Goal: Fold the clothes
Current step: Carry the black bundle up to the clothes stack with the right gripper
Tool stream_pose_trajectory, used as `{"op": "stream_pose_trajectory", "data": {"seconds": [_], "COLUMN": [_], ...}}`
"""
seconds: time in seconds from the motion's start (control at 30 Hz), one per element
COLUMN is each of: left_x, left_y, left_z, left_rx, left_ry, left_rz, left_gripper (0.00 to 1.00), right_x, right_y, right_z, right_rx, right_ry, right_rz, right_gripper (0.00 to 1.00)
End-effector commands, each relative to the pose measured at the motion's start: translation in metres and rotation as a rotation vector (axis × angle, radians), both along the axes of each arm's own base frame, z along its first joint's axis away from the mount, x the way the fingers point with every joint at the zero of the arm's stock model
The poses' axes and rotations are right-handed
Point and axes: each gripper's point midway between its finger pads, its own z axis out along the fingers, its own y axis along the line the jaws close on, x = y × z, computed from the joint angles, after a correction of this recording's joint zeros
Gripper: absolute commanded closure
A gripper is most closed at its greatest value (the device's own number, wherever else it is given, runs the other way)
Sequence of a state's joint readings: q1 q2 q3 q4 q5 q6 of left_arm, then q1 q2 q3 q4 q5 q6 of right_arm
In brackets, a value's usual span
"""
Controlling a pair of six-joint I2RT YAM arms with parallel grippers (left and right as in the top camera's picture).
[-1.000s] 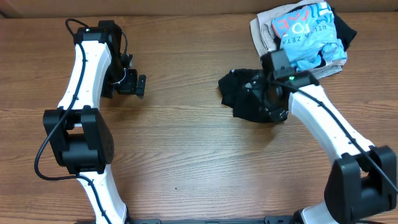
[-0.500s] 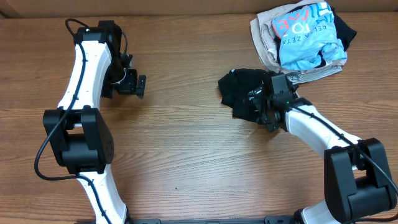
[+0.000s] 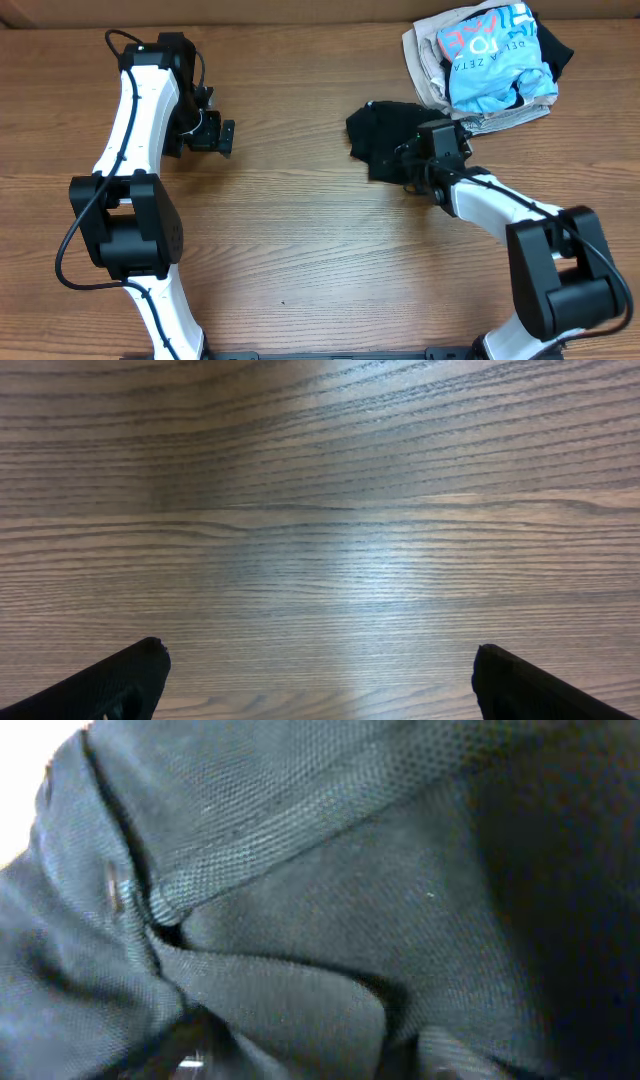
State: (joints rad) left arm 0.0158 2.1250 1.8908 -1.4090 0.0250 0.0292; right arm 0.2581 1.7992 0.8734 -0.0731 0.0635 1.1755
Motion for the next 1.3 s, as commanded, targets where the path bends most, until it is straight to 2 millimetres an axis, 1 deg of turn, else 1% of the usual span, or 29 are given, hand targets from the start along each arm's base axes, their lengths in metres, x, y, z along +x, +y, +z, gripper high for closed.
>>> {"op": "stream_pose_trajectory", "data": {"seconds": [0.0,0.03,0.07,0.13,0.2,0.3,0.33,0.4,0.43,0.5,0.6,0.7,0.77,0.8,0.9,0.97,1.07,1.13,1.2,1.27], "left_x": [-0.001,-0.001,-0.001,-0.001,-0.001,-0.001,-0.001,-0.001,-0.001,-0.001,0.000,0.002,0.003,0.003,0.004,0.004,0.004,0.004,0.004,0.004], "left_y": [0.001,0.001,0.001,0.001,0.001,0.001,0.001,0.001,0.001,0.001,0.001,0.001,0.001,0.001,0.001,0.001,0.001,0.001,0.001,0.001], "left_z": [0.001,0.001,0.000,0.000,0.000,0.001,0.000,0.000,0.000,0.001,0.000,0.000,0.000,0.000,0.000,0.000,0.000,0.000,0.000,0.000], "left_rx": [-0.002,-0.002,-0.002,-0.002,-0.002,-0.002,-0.002,-0.002,-0.002,-0.002,-0.002,-0.002,-0.002,-0.002,-0.002,-0.002,-0.002,-0.002,-0.002,-0.002], "left_ry": [0.000,0.000,0.000,0.000,0.000,0.000,0.000,0.000,0.000,0.000,-0.003,-0.011,-0.016,-0.018,-0.022,-0.022,-0.021,-0.021,-0.021,-0.021], "left_rz": [-0.013,-0.013,-0.013,-0.013,-0.013,-0.013,-0.013,-0.013,-0.013,-0.013,-0.013,-0.013,-0.013,-0.013,-0.012,-0.012,-0.013,-0.013,-0.013,-0.013], "left_gripper": [0.00,0.00,0.00,0.00,0.00,0.00,0.00,0.00,0.00,0.00,0.00,0.00,0.00,0.00,0.00,0.00,0.00,0.00,0.00,0.00], "right_x": [-0.024,-0.022,-0.021,-0.018,-0.016,-0.011,-0.008,-0.003,-0.001,0.003,0.007,0.008,0.007,0.007,0.010,0.015,0.027,0.038,0.051,0.065], "right_y": [0.007,0.008,0.009,0.014,0.018,0.030,0.040,0.051,0.054,0.058,0.063,0.072,0.074,0.074,0.074,0.073,0.069,0.060,0.046,0.026], "right_z": [-0.041,-0.041,-0.039,-0.037,-0.035,-0.027,-0.018,-0.003,0.006,0.025,0.063,0.111,0.140,0.158,0.193,0.214,0.243,0.262,0.283,0.302], "right_rx": [0.004,0.003,0.003,-0.001,-0.001,0.009,0.027,0.057,0.062,0.064,0.040,0.031,0.002,-0.027,-0.077,-0.107,-0.144,-0.170,-0.212,-0.244], "right_ry": [0.123,0.116,0.108,0.088,0.070,0.020,-0.021,-0.070,-0.091,-0.131,-0.194,-0.261,-0.279,-0.291,-0.316,-0.351,-0.424,-0.480,-0.552,-0.619], "right_rz": [0.035,0.043,0.060,0.123,0.173,0.310,0.394,0.476,0.503,0.546,0.616,0.709,0.758,0.792,0.845,0.856,0.847,0.824,0.797,0.744], "right_gripper": [0.58,0.72,0.75,0.77,0.77,0.77,0.83,0.93,0.96,0.96,0.96,0.96,0.96,0.96,0.96,0.96,0.96,0.96,0.96,0.96]}}
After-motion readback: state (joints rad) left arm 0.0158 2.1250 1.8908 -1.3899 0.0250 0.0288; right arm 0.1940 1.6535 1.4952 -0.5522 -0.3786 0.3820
